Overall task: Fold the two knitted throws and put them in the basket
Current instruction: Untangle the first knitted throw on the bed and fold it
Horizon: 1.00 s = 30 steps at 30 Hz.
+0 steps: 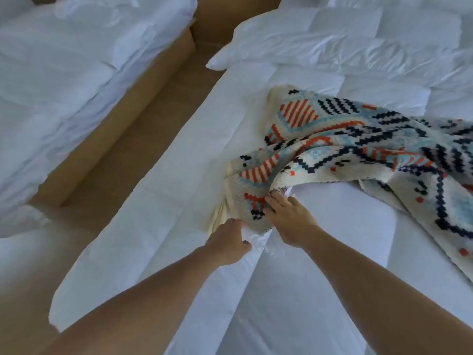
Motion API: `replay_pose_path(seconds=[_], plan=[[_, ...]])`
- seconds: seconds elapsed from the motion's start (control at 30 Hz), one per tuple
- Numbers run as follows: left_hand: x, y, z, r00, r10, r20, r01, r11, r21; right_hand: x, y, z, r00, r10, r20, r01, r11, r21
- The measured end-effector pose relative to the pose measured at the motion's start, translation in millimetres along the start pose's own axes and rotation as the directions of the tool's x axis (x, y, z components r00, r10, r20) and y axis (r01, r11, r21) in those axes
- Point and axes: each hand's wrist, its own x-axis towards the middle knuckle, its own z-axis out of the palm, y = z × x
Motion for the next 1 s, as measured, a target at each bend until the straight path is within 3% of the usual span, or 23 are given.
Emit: replay_pose_path(seconds=[0.1, 0.17, 0.27, 0.37, 0.43, 0.53, 0.63, 0.7, 0.87, 1.0], plan=[[14, -3, 9, 0.999, 0.010, -0.049, -0.009, 1.000, 0.028, 14, 8, 14, 0.999, 0.011, -0.043, -0.016, 0.991, -0.135], [21, -2, 13, 0.996, 0.020, -0.091, -0.014, 0.998, 0.061, 17, 10, 21, 0.997, 0.033, -0.069, -0.041, 0.992, -0.117], [24, 5, 16, 0.982, 0.070, -0.175, -0.055, 0.995, 0.088, 8, 8, 18, 0.970, 0.064, -0.233, -0.057, 0.998, 0.034], [17, 23, 9, 0.958, 0.145, -0.248, -0.130, 0.989, 0.077, -7, 7, -11, 0.879, 0.081, -0.471, 0.027, 0.976, 0.218], [6, 39, -8, 0.929, 0.198, -0.312, -0.167, 0.978, 0.124, -22, 6, -38, 0.835, 0.158, -0.528, 0.057, 0.928, 0.367], [-20, 60, -50, 0.926, 0.214, -0.310, -0.190, 0.976, 0.107, -50, 15, -75, 0.826, 0.304, -0.474, -0.011, 0.851, 0.526], [-54, 84, -100, 0.947, 0.306, -0.094, -0.303, 0.952, 0.041, -80, 33, -116, 0.829, 0.370, -0.419, -0.075, 0.816, 0.573], [-74, 102, -131, 0.946, 0.324, -0.023, -0.321, 0.943, 0.086, -99, 38, -146, 0.841, 0.405, -0.358, -0.093, 0.761, 0.642], [-124, 137, -202, 0.933, 0.327, -0.147, -0.266, 0.907, 0.328, -136, 41, -209, 0.829, 0.504, -0.244, -0.224, 0.697, 0.681], [-168, 147, -239, 0.906, 0.396, -0.148, -0.318, 0.870, 0.376, -156, 39, -236, 0.853, 0.522, -0.029, -0.310, 0.549, 0.777]])
